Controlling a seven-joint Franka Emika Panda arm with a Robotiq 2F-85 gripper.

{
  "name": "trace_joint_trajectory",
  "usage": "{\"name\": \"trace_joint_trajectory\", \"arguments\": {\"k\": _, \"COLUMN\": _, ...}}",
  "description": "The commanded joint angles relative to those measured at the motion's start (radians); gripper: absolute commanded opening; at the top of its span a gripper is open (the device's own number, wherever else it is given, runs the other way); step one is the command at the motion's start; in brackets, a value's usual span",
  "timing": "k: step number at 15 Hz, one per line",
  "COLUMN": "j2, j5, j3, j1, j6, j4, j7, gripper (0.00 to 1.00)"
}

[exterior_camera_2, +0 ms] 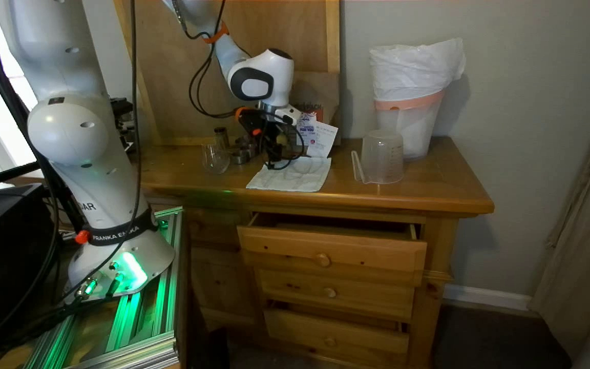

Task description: Unfold the towel then lay it out on the counter.

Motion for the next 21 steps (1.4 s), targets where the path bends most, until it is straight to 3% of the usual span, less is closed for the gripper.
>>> {"name": "trace_joint_trajectory", "arguments": {"k": 1, "j2": -0.012, "j5": -0.009, "j3": 0.001, "j1": -0.004, "j6": -0.044, "j4": 0.007, "j7": -0.001, "gripper": 1.0}}
{"name": "trace_joint_trajectory", "arguments": {"k": 21, "j2": 0.03, "j5": 0.086, "j3": 0.016, "j1": 0.002, "j6": 0.004, "j4": 0.035, "j7": 0.012, "gripper": 1.0}}
